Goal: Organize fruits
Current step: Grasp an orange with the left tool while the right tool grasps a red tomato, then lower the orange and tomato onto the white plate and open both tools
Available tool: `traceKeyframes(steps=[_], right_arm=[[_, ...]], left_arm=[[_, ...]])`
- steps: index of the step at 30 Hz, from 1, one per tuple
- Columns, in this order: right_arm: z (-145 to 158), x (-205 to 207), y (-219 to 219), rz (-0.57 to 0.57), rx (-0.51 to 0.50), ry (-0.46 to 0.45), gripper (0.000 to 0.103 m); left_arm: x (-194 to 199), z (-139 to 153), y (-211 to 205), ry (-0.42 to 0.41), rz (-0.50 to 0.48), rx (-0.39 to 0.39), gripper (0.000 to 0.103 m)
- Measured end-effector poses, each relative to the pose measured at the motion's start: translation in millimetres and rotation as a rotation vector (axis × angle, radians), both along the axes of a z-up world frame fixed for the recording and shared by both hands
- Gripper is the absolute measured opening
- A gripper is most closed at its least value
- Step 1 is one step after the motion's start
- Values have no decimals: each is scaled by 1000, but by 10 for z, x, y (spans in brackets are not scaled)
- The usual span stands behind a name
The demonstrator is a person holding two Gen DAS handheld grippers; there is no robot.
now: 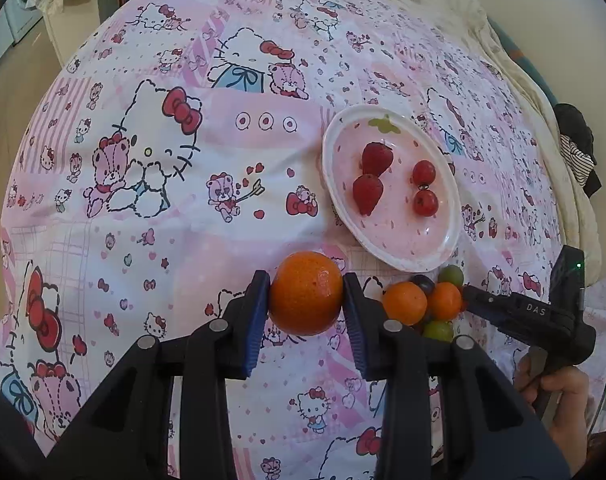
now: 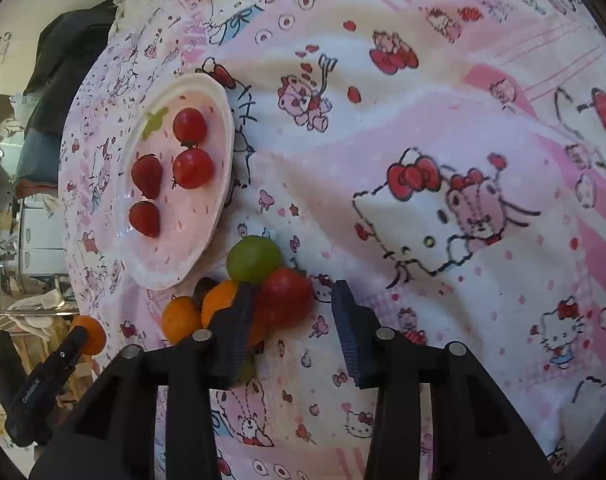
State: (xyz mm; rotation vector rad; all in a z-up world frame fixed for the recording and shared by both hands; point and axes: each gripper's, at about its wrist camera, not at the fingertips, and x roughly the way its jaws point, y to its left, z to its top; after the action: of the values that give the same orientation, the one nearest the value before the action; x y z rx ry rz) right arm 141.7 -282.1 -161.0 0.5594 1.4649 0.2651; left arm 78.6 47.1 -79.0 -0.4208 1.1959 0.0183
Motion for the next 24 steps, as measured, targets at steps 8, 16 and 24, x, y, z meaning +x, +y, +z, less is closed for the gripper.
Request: traceKeyframes(steps=[8,16,24], right_arm=[[-40,-4,19,19,19,-27,30],[361,-90,-101,-26,90,-137,27],[1029,71,82,30,129,-387,27]], left_arm=[[38,-19,-62,6,-17,-1,32],[43,182,-55,-53,-33,54,32],[312,507,1,-147,-38,124,32]])
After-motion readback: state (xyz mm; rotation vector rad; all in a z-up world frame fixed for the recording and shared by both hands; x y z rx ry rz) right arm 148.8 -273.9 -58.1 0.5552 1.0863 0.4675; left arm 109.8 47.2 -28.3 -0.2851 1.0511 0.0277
